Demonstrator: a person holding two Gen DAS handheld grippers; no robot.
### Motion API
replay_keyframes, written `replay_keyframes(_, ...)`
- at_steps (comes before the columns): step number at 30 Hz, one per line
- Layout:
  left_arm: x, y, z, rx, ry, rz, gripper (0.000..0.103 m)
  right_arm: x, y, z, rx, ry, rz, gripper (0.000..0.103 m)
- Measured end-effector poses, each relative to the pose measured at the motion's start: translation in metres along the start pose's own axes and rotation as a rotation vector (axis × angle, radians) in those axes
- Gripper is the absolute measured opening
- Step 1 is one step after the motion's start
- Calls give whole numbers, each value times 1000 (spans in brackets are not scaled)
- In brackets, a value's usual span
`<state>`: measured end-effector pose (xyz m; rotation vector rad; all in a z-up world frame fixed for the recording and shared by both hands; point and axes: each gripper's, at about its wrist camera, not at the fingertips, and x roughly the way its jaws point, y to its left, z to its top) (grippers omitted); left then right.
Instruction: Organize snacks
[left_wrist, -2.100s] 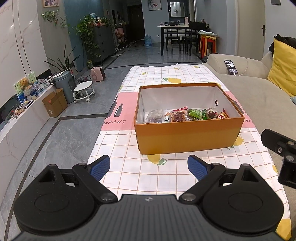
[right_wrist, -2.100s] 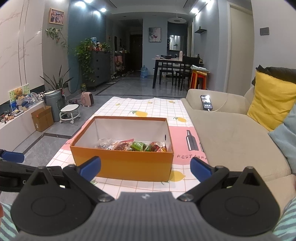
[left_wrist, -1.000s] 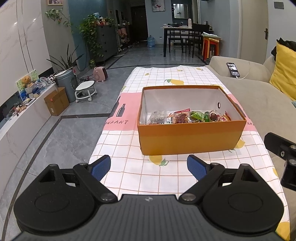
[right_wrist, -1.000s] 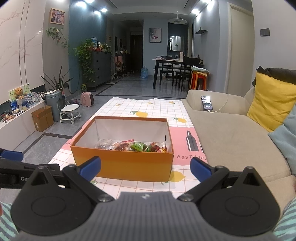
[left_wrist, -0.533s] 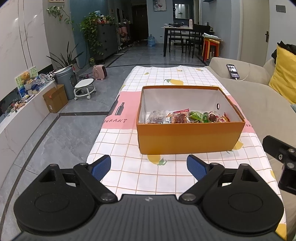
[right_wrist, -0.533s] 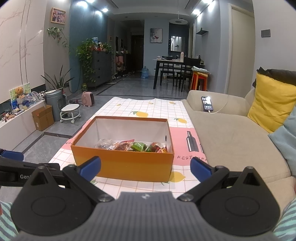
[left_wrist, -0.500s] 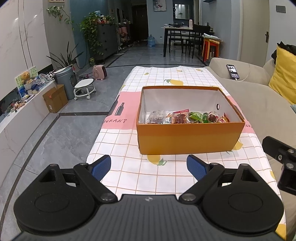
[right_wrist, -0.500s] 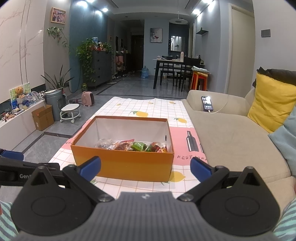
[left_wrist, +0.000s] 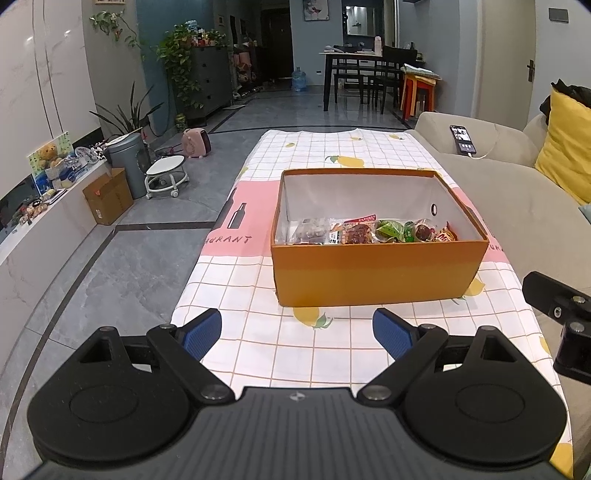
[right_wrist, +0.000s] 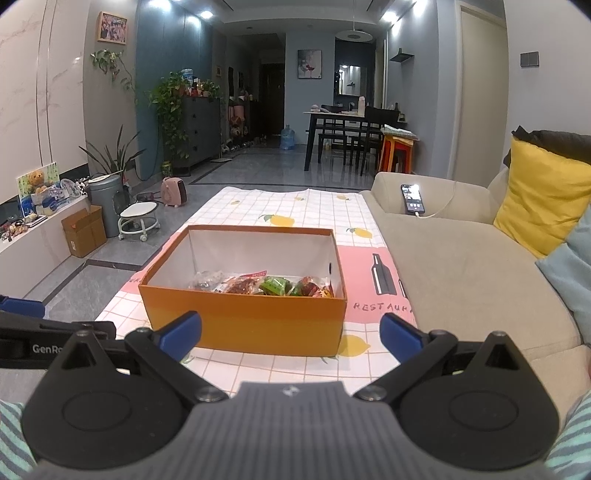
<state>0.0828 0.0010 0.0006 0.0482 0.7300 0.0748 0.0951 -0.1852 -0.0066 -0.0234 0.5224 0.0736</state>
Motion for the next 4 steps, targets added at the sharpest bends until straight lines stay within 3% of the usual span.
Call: replay_keyframes(4, 0, -1, -1, 0, -6, -2, 103, 2, -1, -1, 5, 8, -2, 99)
